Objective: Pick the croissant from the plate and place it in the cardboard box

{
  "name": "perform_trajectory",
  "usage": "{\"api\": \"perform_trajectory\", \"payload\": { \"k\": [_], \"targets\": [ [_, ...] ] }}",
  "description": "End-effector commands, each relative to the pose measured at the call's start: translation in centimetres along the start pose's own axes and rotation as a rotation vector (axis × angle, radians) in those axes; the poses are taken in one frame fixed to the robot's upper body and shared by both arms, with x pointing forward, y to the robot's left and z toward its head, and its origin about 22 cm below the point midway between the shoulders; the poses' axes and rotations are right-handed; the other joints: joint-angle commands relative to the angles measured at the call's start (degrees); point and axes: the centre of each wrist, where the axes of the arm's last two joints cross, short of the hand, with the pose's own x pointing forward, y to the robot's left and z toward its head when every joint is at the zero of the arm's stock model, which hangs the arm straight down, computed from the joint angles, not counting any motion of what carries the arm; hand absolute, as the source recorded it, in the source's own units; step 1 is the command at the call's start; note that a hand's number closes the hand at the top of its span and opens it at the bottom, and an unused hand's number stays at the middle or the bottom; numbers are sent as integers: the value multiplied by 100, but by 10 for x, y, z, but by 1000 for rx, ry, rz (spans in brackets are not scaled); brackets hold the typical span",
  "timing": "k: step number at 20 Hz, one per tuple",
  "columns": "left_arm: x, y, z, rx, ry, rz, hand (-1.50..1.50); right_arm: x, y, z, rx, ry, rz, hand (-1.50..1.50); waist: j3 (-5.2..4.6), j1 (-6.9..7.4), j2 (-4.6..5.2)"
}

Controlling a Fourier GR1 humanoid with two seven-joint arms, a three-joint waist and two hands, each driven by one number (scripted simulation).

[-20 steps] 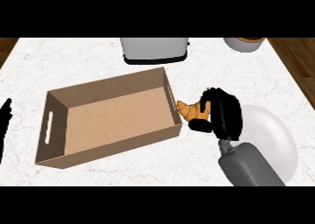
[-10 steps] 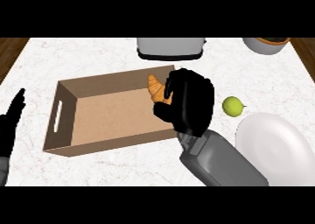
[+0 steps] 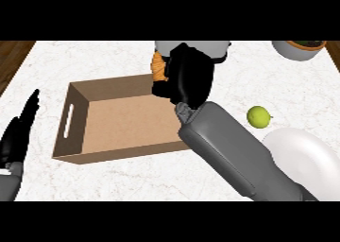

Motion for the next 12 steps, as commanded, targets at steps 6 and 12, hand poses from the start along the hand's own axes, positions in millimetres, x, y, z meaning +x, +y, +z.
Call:
{"api": "perform_trajectory", "payload": {
  "k": [6,12],
  "targets": [
    [-1,-8,-2,-17,-14,-13,0,-20,31,-40,17,305,-63,-150,3,138,56],
    [19,-6,-8,-34,-32,2,0,-35,53,-43,32,337,-146,-150,8,269,55]
  ]
}}
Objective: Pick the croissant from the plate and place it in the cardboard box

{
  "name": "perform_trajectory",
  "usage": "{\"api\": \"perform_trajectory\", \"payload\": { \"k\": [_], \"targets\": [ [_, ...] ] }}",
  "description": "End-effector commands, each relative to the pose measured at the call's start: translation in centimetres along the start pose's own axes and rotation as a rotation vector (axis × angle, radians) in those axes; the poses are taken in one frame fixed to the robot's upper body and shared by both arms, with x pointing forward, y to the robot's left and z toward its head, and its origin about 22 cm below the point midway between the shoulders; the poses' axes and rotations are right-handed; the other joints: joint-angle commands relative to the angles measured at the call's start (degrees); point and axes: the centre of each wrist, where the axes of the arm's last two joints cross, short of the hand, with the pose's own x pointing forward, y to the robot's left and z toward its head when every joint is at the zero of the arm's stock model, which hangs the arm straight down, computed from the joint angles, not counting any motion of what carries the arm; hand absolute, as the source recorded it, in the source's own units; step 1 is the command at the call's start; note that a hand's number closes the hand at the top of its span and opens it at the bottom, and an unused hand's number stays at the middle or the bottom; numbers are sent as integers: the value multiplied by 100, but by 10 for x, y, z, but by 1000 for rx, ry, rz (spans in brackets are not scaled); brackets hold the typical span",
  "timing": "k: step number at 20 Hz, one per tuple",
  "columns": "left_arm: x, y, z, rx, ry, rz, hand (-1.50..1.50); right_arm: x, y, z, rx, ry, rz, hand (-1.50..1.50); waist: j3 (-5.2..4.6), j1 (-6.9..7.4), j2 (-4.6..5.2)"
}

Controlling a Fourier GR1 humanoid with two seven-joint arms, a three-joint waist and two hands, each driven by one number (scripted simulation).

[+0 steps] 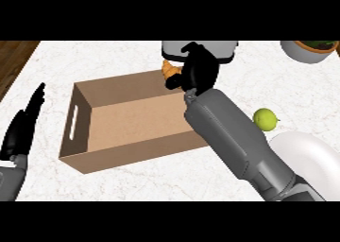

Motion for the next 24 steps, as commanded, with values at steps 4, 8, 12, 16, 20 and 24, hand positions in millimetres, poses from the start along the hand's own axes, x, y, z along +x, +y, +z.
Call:
{"api": "perform_trajectory", "payload": {
  "k": [4,8,12,16,20,24],
  "targets": [
    [1,16,-9,1,3,8,0,11,10,-1,-74,26,-142,-150,-2,-17,-19],
    [-8,7,5,19,19,-7,0,5,10,-8,-199,-57,-256,-150,3,-78,-38],
    [-13,10,6,17,17,-2,0,12,5,-7,-285,-49,-379,-150,0,-150,-66],
    [-25,11,8,34,45,-20,0,14,2,8,-305,-81,-473,-150,-3,-343,-119],
    [-29,14,19,56,82,11,0,-10,-12,21,-293,-91,-539,-150,1,-569,-180],
    [-33,34,19,94,91,-9,0,-57,-24,35,-319,-57,-530,-150,0,-729,-229]
  ]
}}
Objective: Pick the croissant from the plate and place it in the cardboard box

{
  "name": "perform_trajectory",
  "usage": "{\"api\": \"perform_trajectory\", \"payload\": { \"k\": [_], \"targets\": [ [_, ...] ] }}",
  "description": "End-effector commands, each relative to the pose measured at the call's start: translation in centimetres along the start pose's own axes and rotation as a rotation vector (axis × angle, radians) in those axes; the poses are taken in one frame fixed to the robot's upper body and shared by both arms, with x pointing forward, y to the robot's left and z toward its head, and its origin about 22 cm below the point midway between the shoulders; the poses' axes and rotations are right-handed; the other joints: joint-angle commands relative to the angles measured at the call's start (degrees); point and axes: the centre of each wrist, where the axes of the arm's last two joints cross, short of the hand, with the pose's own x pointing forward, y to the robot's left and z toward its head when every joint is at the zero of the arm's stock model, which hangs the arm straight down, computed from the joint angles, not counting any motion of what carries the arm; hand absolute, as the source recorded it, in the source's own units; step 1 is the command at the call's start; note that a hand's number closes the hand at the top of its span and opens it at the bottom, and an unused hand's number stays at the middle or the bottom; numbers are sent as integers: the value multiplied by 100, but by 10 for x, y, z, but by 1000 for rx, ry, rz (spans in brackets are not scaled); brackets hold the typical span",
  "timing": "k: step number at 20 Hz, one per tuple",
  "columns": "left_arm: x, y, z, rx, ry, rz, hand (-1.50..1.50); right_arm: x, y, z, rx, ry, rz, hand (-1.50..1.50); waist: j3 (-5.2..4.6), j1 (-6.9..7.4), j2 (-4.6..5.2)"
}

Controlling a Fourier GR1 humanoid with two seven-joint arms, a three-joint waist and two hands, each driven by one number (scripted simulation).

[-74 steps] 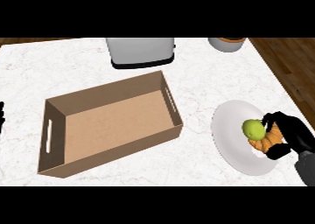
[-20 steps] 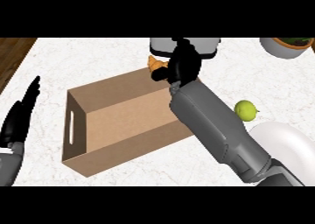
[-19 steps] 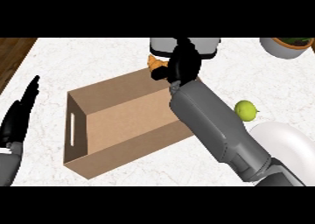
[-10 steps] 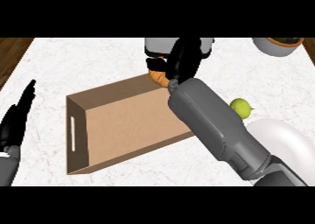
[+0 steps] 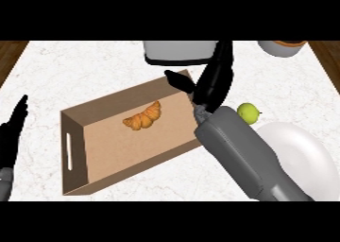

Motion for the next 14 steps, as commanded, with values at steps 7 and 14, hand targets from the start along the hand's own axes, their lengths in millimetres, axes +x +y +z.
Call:
{"api": "perform_trajectory", "payload": {
  "k": [7,14],
  "targets": [
    [-22,17,17,39,33,-10,0,-54,-117,42,-56,88,-11,-150,-4,-219,-43],
    [-12,10,7,19,-3,4,0,-54,-217,82,29,88,42,-150,-2,-84,36]
  ]
}}
